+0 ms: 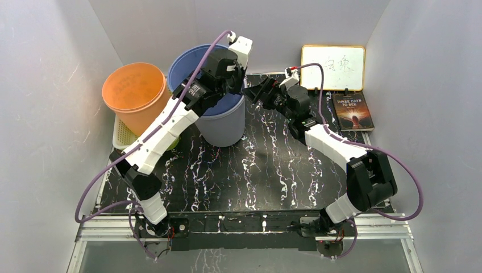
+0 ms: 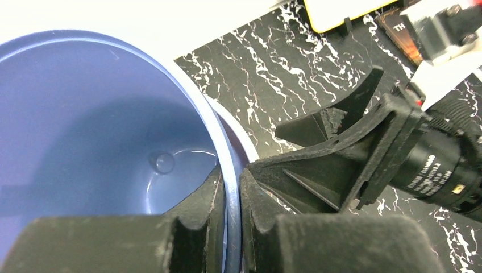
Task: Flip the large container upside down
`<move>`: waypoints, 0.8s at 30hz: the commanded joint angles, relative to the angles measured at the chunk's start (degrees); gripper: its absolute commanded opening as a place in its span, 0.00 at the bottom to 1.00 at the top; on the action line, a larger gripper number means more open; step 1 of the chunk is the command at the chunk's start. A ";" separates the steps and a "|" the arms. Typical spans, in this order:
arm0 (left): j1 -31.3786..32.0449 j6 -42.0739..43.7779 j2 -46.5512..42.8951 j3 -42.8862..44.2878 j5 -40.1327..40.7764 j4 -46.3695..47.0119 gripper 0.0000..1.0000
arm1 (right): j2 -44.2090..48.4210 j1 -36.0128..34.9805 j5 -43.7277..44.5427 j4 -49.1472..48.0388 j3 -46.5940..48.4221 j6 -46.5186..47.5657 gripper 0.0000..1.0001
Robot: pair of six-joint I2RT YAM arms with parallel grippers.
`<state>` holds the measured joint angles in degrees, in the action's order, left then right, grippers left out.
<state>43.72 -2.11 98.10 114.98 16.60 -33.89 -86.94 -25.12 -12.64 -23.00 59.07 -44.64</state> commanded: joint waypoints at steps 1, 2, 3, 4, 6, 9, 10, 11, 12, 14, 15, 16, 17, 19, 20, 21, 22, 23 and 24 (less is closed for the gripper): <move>1.89 1.03 -2.79 12.04 -4.37 9.22 0.00 | -0.68 -0.83 5.70 4.94 -2.03 4.82 0.95; 1.89 1.43 -2.44 13.12 -4.21 9.24 0.00 | -0.75 -0.89 6.10 5.34 -2.13 5.18 0.95; 1.89 1.81 -2.07 14.07 -4.08 8.99 0.00 | -0.85 -0.87 6.61 5.62 -2.31 5.55 0.95; 1.87 2.29 -1.60 15.11 -3.72 8.68 0.00 | -0.80 -0.92 7.13 5.89 -2.37 5.82 0.95; 1.89 3.64 -0.94 17.10 -2.66 8.00 0.00 | -0.82 -0.87 7.46 6.19 -2.75 6.41 0.95; 1.88 6.01 -0.95 18.51 -0.41 7.62 0.00 | -0.62 -0.81 8.56 6.74 -3.01 7.41 0.95; 1.85 7.00 -1.21 18.89 0.46 7.75 0.00 | -0.52 -0.84 9.12 7.13 -3.09 7.92 0.96; 1.88 8.08 -1.44 19.31 1.21 7.83 0.00 | -0.41 -0.87 9.64 7.43 -3.12 8.19 0.96; 1.86 8.99 -1.72 20.11 2.13 7.79 0.00 | -0.35 -0.91 10.00 7.69 -3.14 8.43 0.96; 1.85 10.98 -2.70 21.10 3.95 8.10 0.00 | -0.16 -0.90 10.33 8.06 -2.96 8.90 0.96; 1.83 11.74 -3.52 21.11 4.68 8.65 0.00 | -0.16 -0.85 10.50 8.17 -2.73 9.06 0.96; 1.84 12.39 -4.49 20.88 5.15 9.34 0.00 | -0.23 -0.85 10.48 8.35 -2.42 9.17 0.96; 1.88 13.15 -5.59 20.46 5.60 10.23 0.00 | -0.25 -0.89 10.46 8.56 -2.12 9.30 0.96; 1.87 14.26 -7.92 20.12 6.51 11.51 0.00 | -0.20 -0.90 10.51 9.01 -1.51 9.52 0.96; 1.89 14.84 -8.80 20.05 7.18 12.00 0.00 | -0.17 -0.89 10.53 9.17 -1.24 9.68 0.96; 1.89 15.36 -9.63 19.95 7.85 12.39 0.00 | -0.08 -0.85 10.58 9.31 -0.98 9.74 0.96; 1.87 15.94 -10.40 19.67 8.49 12.84 0.00 | -0.03 -0.89 10.57 9.48 -0.79 9.75 0.96; 1.89 16.40 -11.25 19.33 8.96 13.28 0.00 | 0.01 -0.91 10.59 9.61 -0.53 9.75 0.96; 1.89 16.77 -12.18 18.88 9.33 13.58 0.00 | 0.13 -0.88 10.54 9.73 -0.35 9.76 0.96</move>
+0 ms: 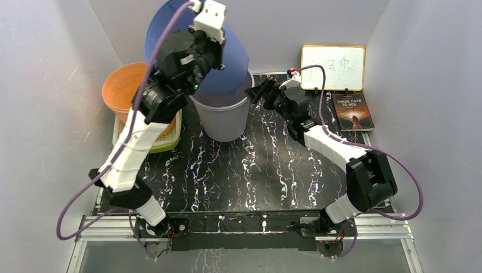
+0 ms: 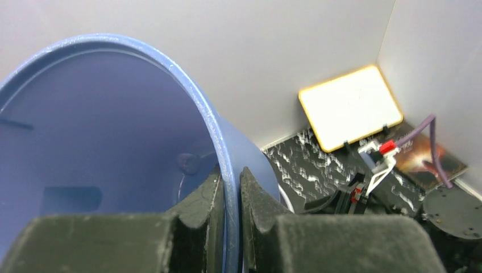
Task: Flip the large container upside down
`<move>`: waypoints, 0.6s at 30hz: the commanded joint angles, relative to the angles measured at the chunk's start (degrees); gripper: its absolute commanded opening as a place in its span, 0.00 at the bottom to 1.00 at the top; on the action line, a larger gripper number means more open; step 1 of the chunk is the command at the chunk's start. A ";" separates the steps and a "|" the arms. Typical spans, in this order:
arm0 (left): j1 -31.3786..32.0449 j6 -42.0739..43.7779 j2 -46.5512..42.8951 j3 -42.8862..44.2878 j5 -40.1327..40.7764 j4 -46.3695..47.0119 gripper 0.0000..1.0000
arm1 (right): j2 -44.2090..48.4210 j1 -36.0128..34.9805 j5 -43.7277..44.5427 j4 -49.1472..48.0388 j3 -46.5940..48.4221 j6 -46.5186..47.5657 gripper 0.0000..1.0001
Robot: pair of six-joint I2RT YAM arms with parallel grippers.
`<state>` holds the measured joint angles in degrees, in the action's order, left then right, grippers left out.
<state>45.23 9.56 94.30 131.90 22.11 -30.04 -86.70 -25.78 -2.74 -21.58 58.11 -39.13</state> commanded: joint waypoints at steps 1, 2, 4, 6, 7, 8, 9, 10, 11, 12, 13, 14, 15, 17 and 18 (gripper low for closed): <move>0.37 5.40 -9.07 1.51 4.08 10.04 0.00 | 0.03 -0.23 0.63 8.41 0.75 4.24 0.96; 0.39 5.55 -9.80 1.22 4.27 9.97 0.00 | 0.14 -0.19 0.68 8.52 0.90 4.32 0.96; 0.38 5.65 -10.88 1.04 4.62 8.72 0.00 | 0.63 -0.24 0.79 8.70 1.15 4.53 0.96; 0.38 4.66 -12.21 0.77 4.42 7.22 0.00 | 1.34 -0.19 2.14 9.54 1.69 5.43 0.97; 0.38 3.53 -13.28 0.48 3.69 6.38 0.00 | 1.80 -0.16 2.93 10.15 2.19 6.05 0.97; 0.34 2.26 -14.59 -0.48 2.56 6.06 0.00 | 2.24 -0.01 3.59 10.65 2.65 6.65 0.98; 0.38 1.03 -15.51 -1.89 1.42 6.15 0.00 | 2.84 0.13 3.99 10.85 3.11 7.25 0.98; 0.38 -0.26 -17.48 -2.76 -0.47 5.69 0.00 | 3.37 0.24 4.23 10.86 3.52 7.76 0.98; 0.37 -1.23 -18.40 -3.02 -2.00 4.78 0.00 | 3.98 0.34 4.54 10.87 4.13 8.22 0.98; 0.37 -2.13 -18.66 -2.66 -3.41 3.14 0.00 | 4.58 0.50 4.80 10.93 4.73 8.69 0.98; 0.38 -2.94 -18.70 -1.82 -5.23 1.44 0.00 | 5.01 0.68 4.93 11.13 5.38 9.11 0.98; 0.38 -3.60 -18.59 -0.96 -6.95 -0.38 0.00 | 5.38 0.92 4.95 11.39 6.08 9.42 0.98; 0.34 -4.55 -18.35 -0.10 -9.16 -2.23 0.00 | 5.84 1.23 4.89 11.73 6.81 9.62 0.98; 0.39 -6.42 -17.69 1.69 -14.48 -5.83 0.00 | 6.29 1.64 4.52 12.06 8.34 10.08 0.98; 0.36 -7.49 -17.52 2.27 -18.14 -7.26 0.00 | 6.47 1.76 4.38 12.21 9.05 10.31 0.98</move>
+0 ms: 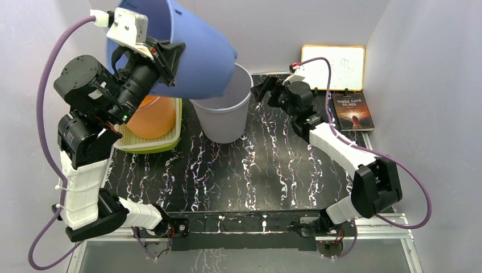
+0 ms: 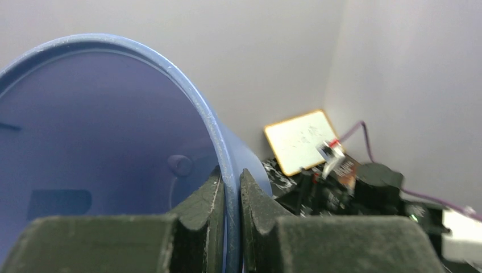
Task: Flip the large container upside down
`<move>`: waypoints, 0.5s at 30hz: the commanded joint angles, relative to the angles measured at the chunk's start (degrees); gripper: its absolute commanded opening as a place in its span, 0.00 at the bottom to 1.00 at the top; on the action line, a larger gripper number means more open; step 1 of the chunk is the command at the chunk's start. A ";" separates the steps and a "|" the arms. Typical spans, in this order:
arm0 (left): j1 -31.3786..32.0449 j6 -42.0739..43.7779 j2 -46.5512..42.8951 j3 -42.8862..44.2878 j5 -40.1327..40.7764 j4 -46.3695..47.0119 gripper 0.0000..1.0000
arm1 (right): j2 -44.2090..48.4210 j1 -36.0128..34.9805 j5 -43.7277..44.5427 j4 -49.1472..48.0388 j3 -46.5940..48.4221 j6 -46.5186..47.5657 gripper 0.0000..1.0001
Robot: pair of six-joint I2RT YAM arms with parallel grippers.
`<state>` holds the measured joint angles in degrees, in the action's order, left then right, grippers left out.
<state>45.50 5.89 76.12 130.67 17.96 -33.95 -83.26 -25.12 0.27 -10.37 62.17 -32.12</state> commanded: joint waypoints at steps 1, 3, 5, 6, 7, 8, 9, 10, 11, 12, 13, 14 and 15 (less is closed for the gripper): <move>0.11 -4.68 0.58 3.58 -16.37 -4.41 0.00 | 3.14 1.13 1.21 1.31 5.80 3.55 0.98; 0.12 -6.45 -0.68 2.09 -20.61 -4.59 0.00 | 3.11 1.21 1.18 2.15 7.44 4.08 0.98; 0.14 -8.00 -2.59 -1.27 -24.93 -3.31 0.00 | 2.89 1.26 1.71 2.95 8.75 4.57 0.98; 0.12 -8.89 -3.61 -2.81 -27.09 -2.60 0.00 | 2.78 1.23 2.42 3.49 9.36 4.93 0.98; 0.12 -9.75 -4.42 -4.01 -29.04 -2.11 0.00 | 2.69 1.18 3.81 4.29 9.94 5.36 0.98; 0.05 -10.60 -5.13 -5.03 -31.14 -1.81 0.00 | 2.55 1.38 5.38 5.30 10.51 5.88 0.98; 0.11 -11.54 -5.63 -5.92 -32.93 -1.79 0.00 | 2.50 1.58 6.83 6.07 11.03 6.44 0.98; 0.12 -12.08 -5.91 -6.52 -34.53 -2.01 0.00 | 2.49 1.81 8.63 6.83 11.47 6.79 0.98; 0.11 -12.50 -6.10 -7.18 -35.90 -2.58 0.00 | 2.43 2.09 10.49 7.61 11.92 7.24 0.98; 0.12 -12.77 -6.22 -7.68 -37.07 -3.10 0.00 | 2.41 2.49 12.61 8.39 12.58 7.70 0.98; 0.12 -13.01 -6.20 -8.59 -38.41 -3.43 0.00 | 2.36 2.77 14.74 9.22 12.97 8.03 0.98; 0.12 -13.27 -6.30 -10.07 -39.87 -3.41 0.00 | 2.32 3.15 16.57 9.95 13.33 8.42 0.98; 0.12 -13.61 -6.21 -11.49 -40.94 -3.65 0.00 | 2.39 3.37 18.38 10.47 13.67 8.92 0.98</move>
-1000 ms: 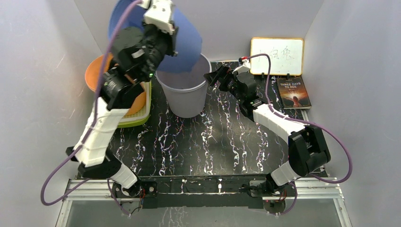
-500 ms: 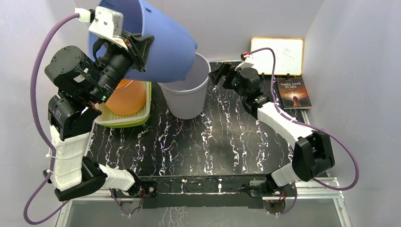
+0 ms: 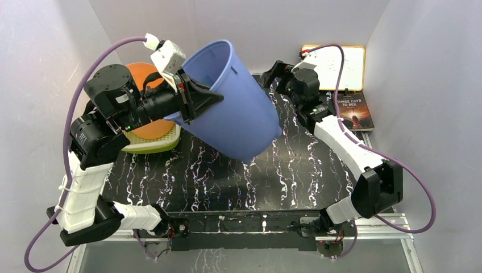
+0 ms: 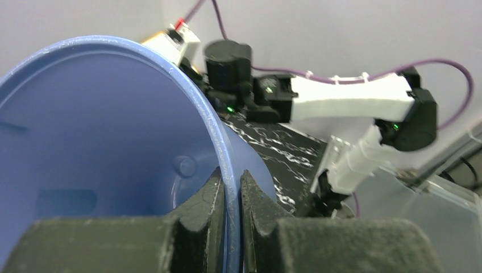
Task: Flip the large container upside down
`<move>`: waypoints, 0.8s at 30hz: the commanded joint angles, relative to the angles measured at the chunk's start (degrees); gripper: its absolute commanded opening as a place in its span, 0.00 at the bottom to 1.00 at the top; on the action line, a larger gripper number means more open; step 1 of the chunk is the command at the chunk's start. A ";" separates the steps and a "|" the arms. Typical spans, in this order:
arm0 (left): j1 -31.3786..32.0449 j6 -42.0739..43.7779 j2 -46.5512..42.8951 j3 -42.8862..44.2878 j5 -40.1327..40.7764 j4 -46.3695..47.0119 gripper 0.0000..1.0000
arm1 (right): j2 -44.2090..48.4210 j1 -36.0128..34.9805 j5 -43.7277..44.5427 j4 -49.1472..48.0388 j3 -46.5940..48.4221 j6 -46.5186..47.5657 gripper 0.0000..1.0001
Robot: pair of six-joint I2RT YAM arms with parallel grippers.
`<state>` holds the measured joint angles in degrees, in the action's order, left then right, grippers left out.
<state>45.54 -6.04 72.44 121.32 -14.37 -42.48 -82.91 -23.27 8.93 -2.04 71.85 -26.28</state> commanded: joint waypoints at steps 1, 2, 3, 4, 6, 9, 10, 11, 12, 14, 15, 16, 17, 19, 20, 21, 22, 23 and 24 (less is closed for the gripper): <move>0.07 -1.83 -2.25 -3.49 -9.56 4.28 0.00 | 2.12 1.71 11.32 2.73 4.31 3.63 0.98; 0.07 -1.82 -1.99 -4.79 -9.95 3.54 0.00 | 2.21 1.84 12.53 3.13 4.56 4.20 0.98; 0.03 -1.74 -1.99 -6.28 -9.51 2.93 0.00 | 2.35 1.96 13.41 3.43 4.64 4.56 0.98; 0.07 -1.59 -2.31 -8.21 -8.94 2.82 0.00 | 2.59 2.19 13.62 3.51 4.48 4.73 0.98; 0.05 -1.78 -4.01 -12.90 -7.99 4.11 0.00 | 2.87 2.48 13.57 3.52 4.24 4.95 0.98; 0.06 -2.63 -6.07 -19.81 -7.87 5.97 0.00 | 2.89 2.73 13.28 3.94 3.92 5.07 0.98; 0.05 -2.84 -6.35 -21.28 -7.74 6.00 0.00 | 2.81 2.72 13.04 4.09 3.90 5.16 0.98; 0.07 -3.10 -6.57 -23.03 -7.43 5.90 0.00 | 2.76 2.77 12.85 4.17 3.75 5.19 0.98; 0.08 -3.40 -6.95 -24.89 -7.12 6.06 0.00 | 2.76 2.75 12.65 4.15 3.54 5.12 0.98; 0.08 -4.21 -8.02 -29.21 -6.03 7.23 0.00 | 2.76 2.72 12.22 4.16 3.09 4.92 0.98; 0.08 -4.44 -8.55 -31.34 -5.58 7.86 0.00 | 2.80 2.70 11.97 4.17 2.76 4.70 0.98; 0.07 -4.54 -8.95 -33.21 -4.94 8.22 0.00 | 2.84 2.69 11.72 4.15 2.41 4.64 0.98; 0.12 -4.58 -9.31 -34.89 -3.90 8.42 0.00 | 2.91 2.71 11.52 4.16 2.09 4.55 0.98; 0.16 -4.11 -9.79 -37.83 -1.67 8.19 0.00 | 3.08 2.74 11.30 4.30 1.45 4.56 0.98; 0.15 -3.87 -10.12 -39.16 -0.28 7.90 0.00 | 3.25 2.71 11.22 4.37 1.14 4.53 0.98; 0.16 -3.70 -10.34 -40.47 1.52 7.90 0.00 | 3.43 2.74 11.16 4.33 0.77 4.57 0.98; 0.15 -3.45 -10.61 -41.74 3.02 7.97 0.00 | 3.64 2.73 11.07 4.29 0.36 4.50 0.98; 0.16 -3.31 -10.79 -42.97 4.45 8.20 0.00 | 3.86 2.70 10.96 4.20 -0.06 4.54 0.98; 0.16 -3.21 -10.97 -44.17 6.24 8.53 0.00 | 4.04 2.74 10.89 4.08 -0.46 4.54 0.98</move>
<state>45.87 -9.34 63.57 80.25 -14.70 -37.58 -81.93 -20.62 19.81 3.33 72.38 -22.35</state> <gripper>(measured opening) 0.087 0.980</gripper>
